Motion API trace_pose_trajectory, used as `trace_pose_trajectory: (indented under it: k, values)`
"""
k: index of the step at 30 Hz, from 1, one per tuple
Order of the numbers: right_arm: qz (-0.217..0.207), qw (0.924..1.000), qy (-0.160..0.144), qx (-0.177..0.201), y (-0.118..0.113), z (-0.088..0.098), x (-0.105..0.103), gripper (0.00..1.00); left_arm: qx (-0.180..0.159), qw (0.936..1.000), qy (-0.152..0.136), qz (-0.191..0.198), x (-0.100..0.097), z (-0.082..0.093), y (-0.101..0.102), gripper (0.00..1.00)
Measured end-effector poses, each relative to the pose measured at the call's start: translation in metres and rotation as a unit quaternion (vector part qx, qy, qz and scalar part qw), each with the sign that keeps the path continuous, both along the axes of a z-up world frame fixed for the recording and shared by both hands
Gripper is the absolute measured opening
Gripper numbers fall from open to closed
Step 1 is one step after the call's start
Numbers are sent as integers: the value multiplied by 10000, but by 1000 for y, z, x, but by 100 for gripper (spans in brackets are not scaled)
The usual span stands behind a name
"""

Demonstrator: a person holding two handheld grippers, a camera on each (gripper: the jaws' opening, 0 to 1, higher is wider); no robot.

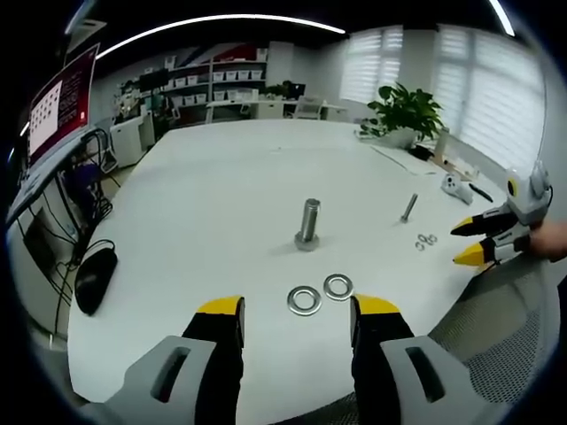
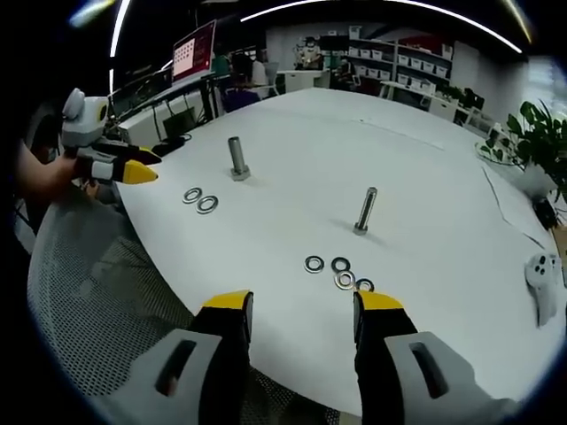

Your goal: Place the washer onto the threaded stud by aligning its center hole with the stud, sliding it down to the base, and recovering from edge contact or off-axis alignment until the washer reaches the visible bottom stop.

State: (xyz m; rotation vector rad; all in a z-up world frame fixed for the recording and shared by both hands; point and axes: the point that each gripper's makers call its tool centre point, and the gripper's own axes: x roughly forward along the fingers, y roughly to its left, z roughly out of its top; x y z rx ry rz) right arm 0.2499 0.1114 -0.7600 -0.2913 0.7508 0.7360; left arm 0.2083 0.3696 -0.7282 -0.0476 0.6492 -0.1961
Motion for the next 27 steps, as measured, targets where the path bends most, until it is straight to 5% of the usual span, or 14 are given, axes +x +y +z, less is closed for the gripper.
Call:
trace_pose_trajectory:
  k: [27]
  values:
    - [62,9998,175,2,-1,-5,-5,46,41,10000,68,-31,-1,-2,-2,46]
